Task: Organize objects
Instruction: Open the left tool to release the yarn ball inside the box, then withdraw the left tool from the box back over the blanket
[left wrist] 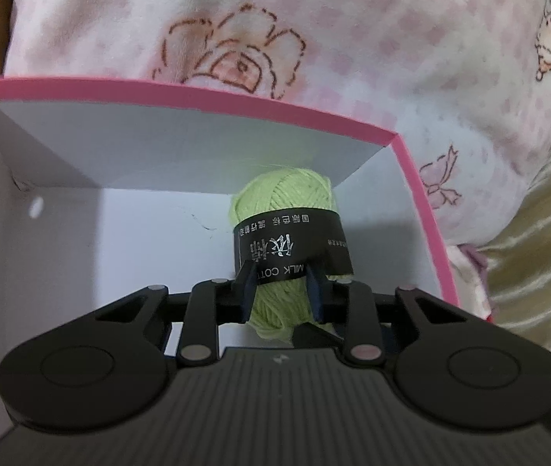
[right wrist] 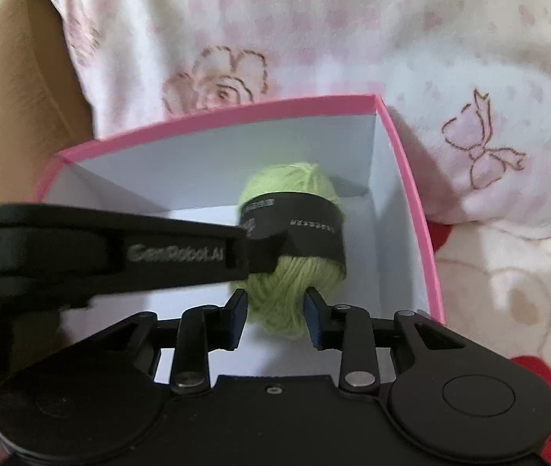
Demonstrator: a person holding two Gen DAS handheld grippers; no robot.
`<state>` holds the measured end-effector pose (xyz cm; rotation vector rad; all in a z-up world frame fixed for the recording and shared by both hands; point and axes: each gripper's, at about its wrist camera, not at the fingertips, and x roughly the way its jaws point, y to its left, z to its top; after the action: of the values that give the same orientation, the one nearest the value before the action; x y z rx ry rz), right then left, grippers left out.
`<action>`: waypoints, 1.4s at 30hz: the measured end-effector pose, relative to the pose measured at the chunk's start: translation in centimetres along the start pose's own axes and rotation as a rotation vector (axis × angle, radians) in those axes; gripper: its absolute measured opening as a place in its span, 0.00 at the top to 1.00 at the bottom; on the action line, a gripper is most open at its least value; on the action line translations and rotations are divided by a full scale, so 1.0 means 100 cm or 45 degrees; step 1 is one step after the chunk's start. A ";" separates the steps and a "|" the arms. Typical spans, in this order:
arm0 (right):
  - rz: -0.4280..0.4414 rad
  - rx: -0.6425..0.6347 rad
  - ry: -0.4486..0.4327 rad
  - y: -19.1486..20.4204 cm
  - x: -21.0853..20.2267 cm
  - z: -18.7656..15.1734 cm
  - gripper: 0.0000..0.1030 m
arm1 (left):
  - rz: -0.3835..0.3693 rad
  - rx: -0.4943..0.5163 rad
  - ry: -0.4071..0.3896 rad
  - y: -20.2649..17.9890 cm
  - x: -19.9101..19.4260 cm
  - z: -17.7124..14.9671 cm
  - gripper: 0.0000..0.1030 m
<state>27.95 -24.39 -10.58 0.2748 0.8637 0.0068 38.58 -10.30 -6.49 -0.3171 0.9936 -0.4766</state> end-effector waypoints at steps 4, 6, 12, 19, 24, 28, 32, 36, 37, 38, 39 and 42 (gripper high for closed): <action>-0.004 -0.036 0.017 -0.002 0.000 0.003 0.92 | -0.112 -0.004 0.073 -0.013 0.010 0.000 0.79; -0.027 -0.031 0.010 -0.003 0.003 0.004 0.93 | -0.034 0.091 0.045 -0.027 0.011 -0.001 0.79; -0.016 -0.076 -0.006 0.000 0.001 -0.002 0.90 | -0.021 -0.010 0.027 -0.013 0.002 -0.002 0.79; -0.044 -0.181 0.024 0.010 -0.049 -0.012 0.79 | 0.039 0.008 -0.039 -0.011 -0.044 -0.016 0.74; -0.068 -0.253 -0.003 0.022 -0.082 -0.018 0.72 | 0.090 0.047 -0.032 -0.026 -0.093 -0.032 0.65; -0.006 -0.238 -0.005 0.023 -0.110 -0.024 0.72 | 0.148 0.160 -0.052 -0.050 -0.141 -0.056 0.67; 0.026 -0.255 0.010 0.029 -0.136 -0.029 0.71 | 0.161 0.164 -0.054 -0.061 -0.184 -0.075 0.67; 0.026 -0.279 0.008 0.036 -0.161 -0.037 0.67 | 0.255 0.218 -0.069 -0.072 -0.215 -0.091 0.65; 0.024 -0.289 0.007 0.039 -0.168 -0.039 0.62 | 0.272 0.234 -0.068 -0.075 -0.221 -0.094 0.65; 0.021 -0.299 0.006 0.041 -0.174 -0.041 0.59 | 0.286 0.244 -0.065 -0.077 -0.227 -0.098 0.64; 0.026 -0.304 0.003 0.042 -0.180 -0.043 0.59 | 0.296 0.249 -0.062 -0.079 -0.231 -0.100 0.63; 0.031 -0.301 -0.006 0.047 -0.196 -0.049 0.52 | 0.333 0.254 -0.076 -0.084 -0.247 -0.109 0.63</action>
<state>11.97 -20.97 2.21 0.0634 0.8458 0.1298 15.93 -5.06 9.66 -0.0209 0.9062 -0.3228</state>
